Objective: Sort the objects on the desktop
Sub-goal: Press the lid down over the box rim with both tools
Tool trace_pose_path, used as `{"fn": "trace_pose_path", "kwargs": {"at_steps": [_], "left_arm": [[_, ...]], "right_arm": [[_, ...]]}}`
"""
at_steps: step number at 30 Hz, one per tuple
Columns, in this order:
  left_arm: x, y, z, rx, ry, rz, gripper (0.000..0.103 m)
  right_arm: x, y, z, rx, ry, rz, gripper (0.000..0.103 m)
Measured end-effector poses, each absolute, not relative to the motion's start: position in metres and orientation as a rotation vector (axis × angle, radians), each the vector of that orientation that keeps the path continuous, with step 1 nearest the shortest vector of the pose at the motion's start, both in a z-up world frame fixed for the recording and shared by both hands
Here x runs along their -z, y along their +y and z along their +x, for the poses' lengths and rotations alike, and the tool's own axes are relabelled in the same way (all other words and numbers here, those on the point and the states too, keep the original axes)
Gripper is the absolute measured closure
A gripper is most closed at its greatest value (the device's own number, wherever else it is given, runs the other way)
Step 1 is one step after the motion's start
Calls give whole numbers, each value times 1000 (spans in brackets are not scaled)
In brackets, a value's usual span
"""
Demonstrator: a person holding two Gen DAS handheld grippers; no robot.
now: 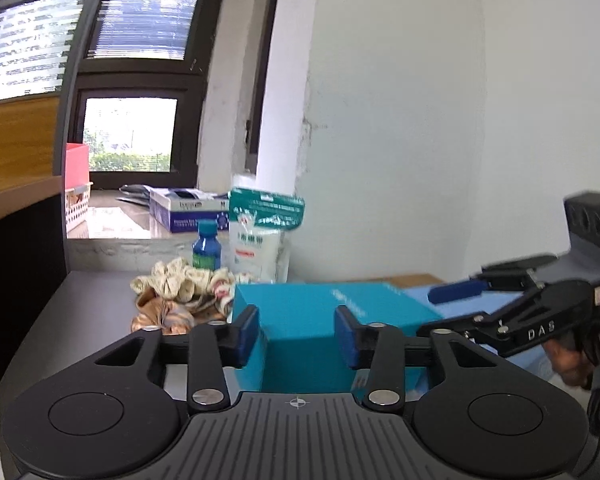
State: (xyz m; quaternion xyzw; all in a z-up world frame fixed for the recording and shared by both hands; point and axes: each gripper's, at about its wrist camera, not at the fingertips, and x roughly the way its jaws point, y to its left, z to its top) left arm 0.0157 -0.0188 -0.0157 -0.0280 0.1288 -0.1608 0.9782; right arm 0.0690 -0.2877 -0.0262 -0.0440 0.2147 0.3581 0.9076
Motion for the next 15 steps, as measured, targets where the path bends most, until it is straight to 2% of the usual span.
{"fn": "trace_pose_path", "kwargs": {"at_steps": [3, 5, 6, 11, 13, 15], "left_arm": [[13, -21, 20, 322, 264, -63, 71], [13, -22, 25, 321, 280, -64, 77], [14, -22, 27, 322, 291, -67, 79], [21, -22, 30, 320, 319, -86, 79], [23, -21, 30, 318, 325, -98, 79], [26, -20, 30, 316, 331, -105, 79]], "right_arm": [[24, -294, 64, -715, 435, -46, 32], [24, -298, 62, -703, 441, -9, 48], [25, -299, 61, -697, 445, 10, 52], [28, -302, 60, -679, 443, 64, 73], [29, -303, 61, -682, 450, 85, 78], [31, -302, 63, -678, 450, 94, 78]]}}
